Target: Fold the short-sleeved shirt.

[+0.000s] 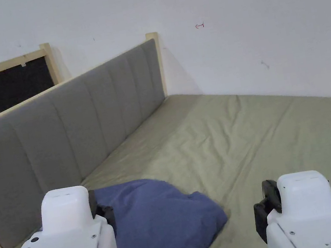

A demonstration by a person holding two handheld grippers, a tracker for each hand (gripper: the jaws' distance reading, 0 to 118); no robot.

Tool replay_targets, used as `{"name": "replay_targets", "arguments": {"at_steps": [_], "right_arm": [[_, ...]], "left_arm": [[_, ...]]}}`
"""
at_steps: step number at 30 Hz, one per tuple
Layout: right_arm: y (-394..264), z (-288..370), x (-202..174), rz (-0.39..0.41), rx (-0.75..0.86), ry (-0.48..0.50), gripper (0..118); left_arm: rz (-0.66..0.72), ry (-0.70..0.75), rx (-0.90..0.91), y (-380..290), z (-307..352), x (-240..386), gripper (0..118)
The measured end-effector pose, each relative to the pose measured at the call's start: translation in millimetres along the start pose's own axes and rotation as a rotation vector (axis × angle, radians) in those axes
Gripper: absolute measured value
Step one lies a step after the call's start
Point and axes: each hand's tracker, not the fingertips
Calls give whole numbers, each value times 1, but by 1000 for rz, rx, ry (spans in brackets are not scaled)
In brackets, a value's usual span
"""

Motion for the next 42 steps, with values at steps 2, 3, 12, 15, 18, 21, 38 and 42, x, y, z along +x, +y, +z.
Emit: {"name": "replay_targets", "arguments": {"at_steps": [2,3,12,15,18,21,38,42], "right_arm": [[-7,-7,5,5,-24,-8,1],[-10,-10,6,8,-42,-15,1],[-43,-52,37,-24,-192,-46,1],[-52,-62,41,-10,-233,-66,1],[-61,-70,46,-13,-272,-78,1],[-68,-77,53,-18,-309,-90,1],[-89,-76,78,-69,-418,-142,1],[-85,-69,93,-105,-404,-174,1]], "left_arm": [[25,-42,-46,-13,-22,2,0],[51,-62,-95,-21,-38,3,0],[45,-200,-504,-98,-198,40,5],[9,-268,-687,-114,-233,53,110],[-18,-266,-659,-123,-245,64,112],[-14,-260,-729,-140,-267,74,111],[242,-232,-770,-134,-273,42,5],[384,-292,-749,-117,-265,23,5]]}}
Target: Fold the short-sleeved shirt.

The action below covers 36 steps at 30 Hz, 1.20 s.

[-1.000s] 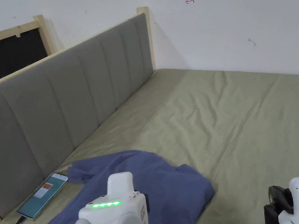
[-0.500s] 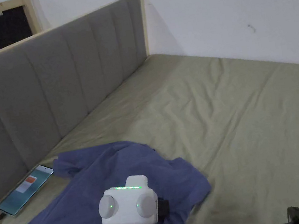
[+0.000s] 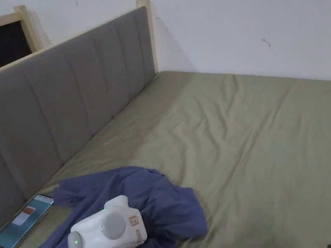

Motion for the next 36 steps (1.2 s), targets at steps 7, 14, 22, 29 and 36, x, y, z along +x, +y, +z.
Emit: {"name": "replay_targets", "arguments": {"at_steps": [7,14,22,29,36], "right_arm": [[4,21,32,-86,35,-49,1],[6,49,78,-211,78,-120,1],[14,104,141,-321,190,-293,1],[2,152,200,-432,232,-451,1],[-29,160,244,-548,172,-529,1]], "left_arm": [[-82,-58,97,21,46,52,5],[-257,-280,123,7,78,165,5],[-481,-716,29,-55,115,340,5],[-691,-917,-164,-168,124,427,5],[-897,-646,-426,-298,21,408,5]]}}
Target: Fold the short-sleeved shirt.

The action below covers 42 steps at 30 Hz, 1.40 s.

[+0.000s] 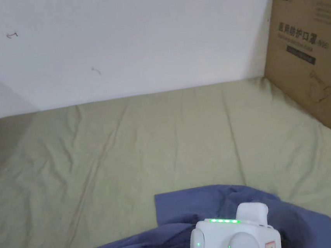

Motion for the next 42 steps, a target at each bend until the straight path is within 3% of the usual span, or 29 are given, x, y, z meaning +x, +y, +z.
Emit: {"name": "replay_targets", "arguments": {"at_steps": [2,3,6,7,8,9,11,12,14,17,22,26,27,29,30,31,35,38,42], "right_arm": [[-5,-4,7,-13,-23,-12,1],[-6,-8,9,-15,-36,-15,1],[-9,-17,9,-19,-64,-25,1],[-10,-18,7,-21,-70,-23,1],[-10,-22,6,-21,-79,-14,1],[-11,-22,2,-16,-86,-1,1],[-13,-22,-8,8,-89,19,1],[-14,-21,-13,24,-90,28,1],[-17,-21,-24,52,-97,52,1],[-25,-22,-41,83,-117,94,1],[-42,-26,-68,170,-156,149,1],[-50,-32,-83,201,-183,173,1],[-52,-35,-85,208,-185,178,1],[-54,-42,-88,225,-198,177,1],[-56,-45,-90,232,-204,176,1],[-58,-48,-91,236,-210,177,1],[-67,-68,-90,253,-251,170,1],[-72,-79,-89,258,-281,165,1],[-78,-92,-88,270,-314,149,1]], "left_arm": [[19,31,-80,-18,-21,-9,12],[33,40,-87,-24,-26,-13,23],[95,-17,-72,-24,-16,-22,69],[118,-42,-59,-22,-11,-24,95],[133,-35,-52,-18,-5,-25,108],[140,-26,-38,-15,2,-25,109],[134,-12,26,-9,25,-30,103],[130,-8,43,-9,34,-33,94],[135,24,80,-12,56,-43,29],[160,146,134,-35,75,-67,1],[322,224,101,-86,103,-126,0],[434,304,174,-98,142,-169,0],[461,337,180,-96,149,-180,4],[482,410,181,-84,163,-206,57],[493,430,182,-75,170,-220,74],[501,442,189,-66,176,-233,78],[602,498,229,-24,189,-283,77],[684,538,126,-2,171,-313,77],[624,540,-46,1,118,-327,73]]}}
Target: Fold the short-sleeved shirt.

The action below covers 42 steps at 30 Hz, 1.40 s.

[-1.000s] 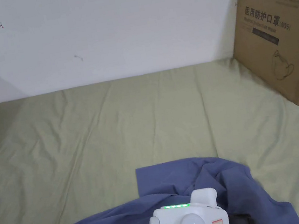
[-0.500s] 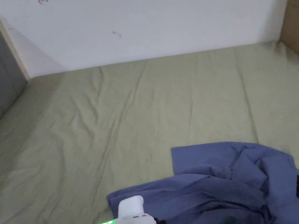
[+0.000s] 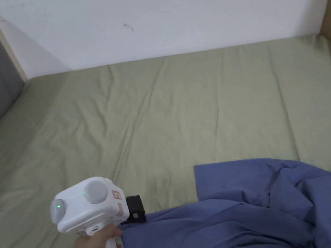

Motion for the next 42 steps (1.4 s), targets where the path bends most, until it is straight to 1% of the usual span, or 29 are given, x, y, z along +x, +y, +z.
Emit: {"name": "replay_targets", "arguments": {"at_steps": [2,5,6,7,8,9,12,14,17,19,20,21,22,23,24,25,26,29,31,32,34,35,36,37,38,39,40,41,42], "right_arm": [[-2,-5,3,-2,-14,-4,1],[-2,-11,7,-14,-30,-11,1],[-3,-10,6,-18,-33,-15,1],[-3,-11,7,-22,-37,-17,1],[-4,-11,9,-25,-40,-16,1],[-4,-11,10,-26,-44,-14,1],[-3,-12,12,-29,-49,-26,1],[0,-11,16,-34,-53,-17,1],[17,-13,20,-63,-46,68,1],[37,-21,17,-19,-45,146,2],[49,-28,13,35,-49,173,7],[62,-36,6,88,-44,175,24],[73,-42,-1,132,-36,157,50],[87,-53,-9,187,-30,138,65],[100,-66,-15,230,-25,142,76],[111,-79,-20,265,-26,163,81],[124,-95,-28,304,-36,180,81],[156,-150,-41,379,-117,142,81],[167,-179,-46,357,-186,125,81],[169,-196,-49,366,-217,128,81],[169,-239,-45,416,-319,109,81],[163,-258,-46,447,-382,72,80],[156,-271,-41,398,-424,96,80],[160,-269,-37,329,-372,142,80],[164,-252,-39,298,-404,137,79],[168,-243,-40,307,-389,137,76],[167,-239,-41,319,-386,160,60],[164,-236,-43,343,-375,150,47],[162,-233,-45,380,-369,109,36]], "left_arm": [[-128,115,94,-15,-2,17,66],[-136,148,125,-27,1,27,57],[-141,157,124,-27,2,28,49],[-138,160,126,-27,4,29,32],[-137,174,138,-22,8,26,8],[-140,184,140,-22,12,25,4],[-152,133,127,-22,17,19,4],[-87,58,135,-22,27,13,4],[-69,-4,174,-22,47,6,4],[-91,-21,211,-26,64,7,4],[-97,-26,238,-28,72,7,4],[-108,-34,245,-29,79,8,4],[-114,-43,253,-31,83,8,4],[-120,-54,272,-32,86,8,4],[-122,-59,270,-32,87,7,4],[-120,-60,266,-32,88,6,4],[-116,-60,266,-33,86,5,4],[-103,-59,262,-37,82,2,4],[-101,-52,256,-38,79,1,4],[-102,-50,255,-37,76,1,4],[-97,-42,241,-34,69,0,4],[-93,-41,237,-33,66,-1,4],[-89,-37,232,-33,64,-1,4],[-85,-38,230,-33,63,-2,4],[-83,-40,229,-33,63,-2,4],[-86,-39,228,-34,63,-1,4],[-89,-35,228,-34,63,-1,4],[-91,-33,230,-34,63,-1,4],[-88,-34,230,-33,63,0,4]]}}
